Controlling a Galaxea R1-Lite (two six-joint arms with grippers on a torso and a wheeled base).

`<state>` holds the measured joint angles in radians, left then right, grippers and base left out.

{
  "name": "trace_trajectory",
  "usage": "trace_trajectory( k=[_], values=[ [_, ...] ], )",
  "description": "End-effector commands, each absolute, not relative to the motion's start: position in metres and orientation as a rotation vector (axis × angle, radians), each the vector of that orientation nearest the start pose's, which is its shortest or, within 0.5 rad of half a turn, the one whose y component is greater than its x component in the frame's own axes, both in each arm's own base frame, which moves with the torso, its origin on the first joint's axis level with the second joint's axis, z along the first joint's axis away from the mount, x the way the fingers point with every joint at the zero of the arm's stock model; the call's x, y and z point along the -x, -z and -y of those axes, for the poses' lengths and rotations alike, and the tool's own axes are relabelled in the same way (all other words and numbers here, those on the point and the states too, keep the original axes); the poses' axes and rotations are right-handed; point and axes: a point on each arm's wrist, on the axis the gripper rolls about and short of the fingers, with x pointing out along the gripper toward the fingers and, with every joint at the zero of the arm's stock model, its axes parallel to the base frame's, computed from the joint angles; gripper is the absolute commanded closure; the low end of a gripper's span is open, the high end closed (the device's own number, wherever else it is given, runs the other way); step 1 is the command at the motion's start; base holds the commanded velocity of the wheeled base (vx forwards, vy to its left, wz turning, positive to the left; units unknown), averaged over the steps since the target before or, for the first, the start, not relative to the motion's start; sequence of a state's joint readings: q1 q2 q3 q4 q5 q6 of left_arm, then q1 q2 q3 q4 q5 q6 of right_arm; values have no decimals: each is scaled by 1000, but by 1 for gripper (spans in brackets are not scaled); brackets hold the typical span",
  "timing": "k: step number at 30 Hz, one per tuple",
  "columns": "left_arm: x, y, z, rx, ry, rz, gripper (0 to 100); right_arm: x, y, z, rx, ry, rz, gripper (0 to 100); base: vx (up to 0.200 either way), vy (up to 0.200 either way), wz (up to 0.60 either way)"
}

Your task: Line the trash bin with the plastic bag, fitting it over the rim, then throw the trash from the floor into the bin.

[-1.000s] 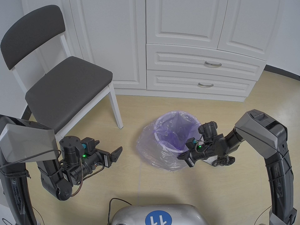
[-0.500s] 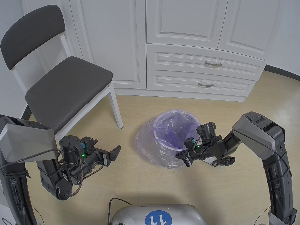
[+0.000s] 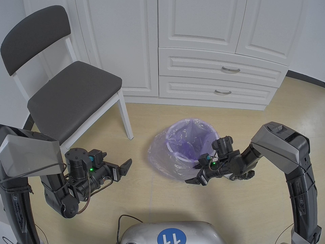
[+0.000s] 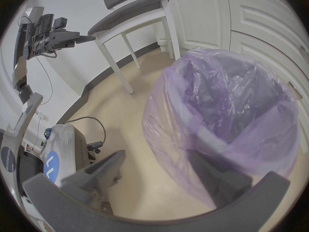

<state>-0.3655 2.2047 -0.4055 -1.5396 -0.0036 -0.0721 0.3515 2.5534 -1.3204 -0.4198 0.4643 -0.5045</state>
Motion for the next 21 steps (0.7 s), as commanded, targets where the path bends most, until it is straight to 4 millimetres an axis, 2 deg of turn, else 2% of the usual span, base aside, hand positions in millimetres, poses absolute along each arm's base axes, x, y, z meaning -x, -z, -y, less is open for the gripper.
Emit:
trace_trajectory(
  k=[1,18,21],
  values=[
    [-289,-29,112,24,360,-270,0,-407,33,-162,404,-968,-619,0,0,0,0],
    [-282,-26,122,13,398,-288,0,-378,27,-146,425,-983,-659,0,0,0,0],
    [-282,-26,125,12,408,-287,0,-367,27,-140,418,-974,-654,0,0,0,0]
  ],
)
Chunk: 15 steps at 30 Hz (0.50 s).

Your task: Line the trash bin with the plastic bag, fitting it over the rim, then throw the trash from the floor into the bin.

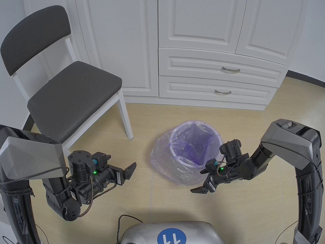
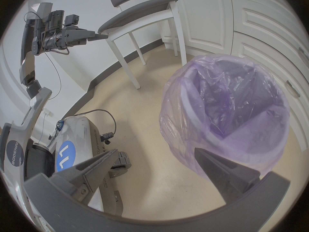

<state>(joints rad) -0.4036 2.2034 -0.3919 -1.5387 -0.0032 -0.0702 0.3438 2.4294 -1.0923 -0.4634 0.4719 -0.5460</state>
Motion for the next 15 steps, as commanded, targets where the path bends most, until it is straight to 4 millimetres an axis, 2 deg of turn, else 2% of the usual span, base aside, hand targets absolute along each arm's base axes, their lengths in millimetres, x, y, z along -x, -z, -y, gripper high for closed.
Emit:
trace_trajectory(
  k=[1,5,9,15],
  values=[
    [-282,-27,125,11,410,-282,0,-364,27,-138,416,-972,-652,0,0,0,0],
    [-279,-26,125,3,409,-290,0,-359,24,-133,395,-949,-634,0,0,0,0],
    [-274,-19,120,0,401,-333,0,-345,19,-122,299,-884,-602,0,0,0,0],
    [-278,-26,121,9,409,-297,0,-328,12,-111,223,-820,-527,0,0,0,0]
  ],
)
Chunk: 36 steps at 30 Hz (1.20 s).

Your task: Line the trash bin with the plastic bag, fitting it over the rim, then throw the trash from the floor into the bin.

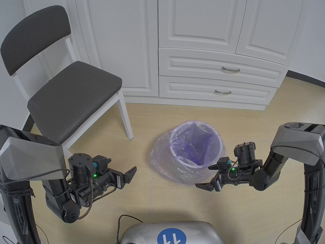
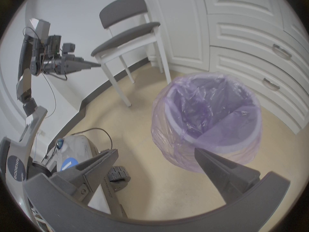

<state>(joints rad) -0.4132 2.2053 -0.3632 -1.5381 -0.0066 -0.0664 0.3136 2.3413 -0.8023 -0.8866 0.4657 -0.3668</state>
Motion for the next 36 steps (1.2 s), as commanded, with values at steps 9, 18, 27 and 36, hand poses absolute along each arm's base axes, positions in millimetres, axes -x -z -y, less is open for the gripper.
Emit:
trace_trajectory(
  k=[9,18,27,36],
  values=[
    [-278,-28,129,15,452,-282,0,-317,-10,-83,168,-699,-403,0,0,0,0],
    [-291,-24,135,21,462,-274,0,-318,-19,-68,143,-635,-239,0,0,0,0],
    [-331,-24,153,40,442,-349,0,-350,-35,-51,74,-405,-340,0,0,0,0],
    [-389,2,175,54,406,-485,0,-381,-45,-39,-84,-272,-686,0,0,0,0]
  ],
)
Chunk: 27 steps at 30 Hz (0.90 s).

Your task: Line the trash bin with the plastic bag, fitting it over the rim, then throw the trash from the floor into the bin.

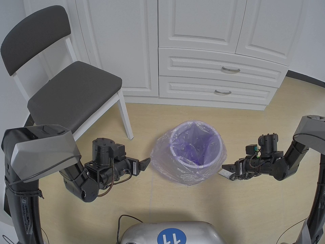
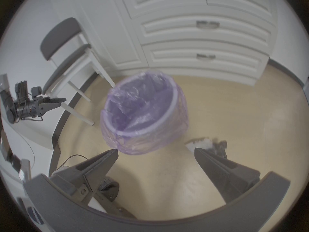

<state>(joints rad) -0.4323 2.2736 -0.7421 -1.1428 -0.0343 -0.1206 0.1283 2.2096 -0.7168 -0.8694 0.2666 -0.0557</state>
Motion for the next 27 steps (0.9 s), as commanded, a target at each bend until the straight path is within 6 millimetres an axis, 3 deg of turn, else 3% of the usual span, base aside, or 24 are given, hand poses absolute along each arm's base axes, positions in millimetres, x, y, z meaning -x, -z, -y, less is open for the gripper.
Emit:
trace_trajectory(
  k=[1,9,11,17,22,27],
  values=[
    [-397,8,177,49,402,-495,0,-384,-41,-37,-90,-266,-701,0,0,0,0],
    [-439,39,188,18,389,-553,0,-401,-14,-26,-106,-232,-742,0,0,0,0],
    [-439,39,188,18,389,-553,0,-401,-14,-26,-106,-232,-742,0,0,0,0],
    [-465,62,197,-18,386,-610,0,-411,2,-27,-136,-220,-762,0,0,0,0],
    [-486,83,202,-21,378,-634,0,-428,24,-28,-139,-182,-770,0,0,0,0],
    [-497,99,208,-30,374,-674,0,-443,33,-28,-153,-118,-747,0,0,0,0]
  ],
)
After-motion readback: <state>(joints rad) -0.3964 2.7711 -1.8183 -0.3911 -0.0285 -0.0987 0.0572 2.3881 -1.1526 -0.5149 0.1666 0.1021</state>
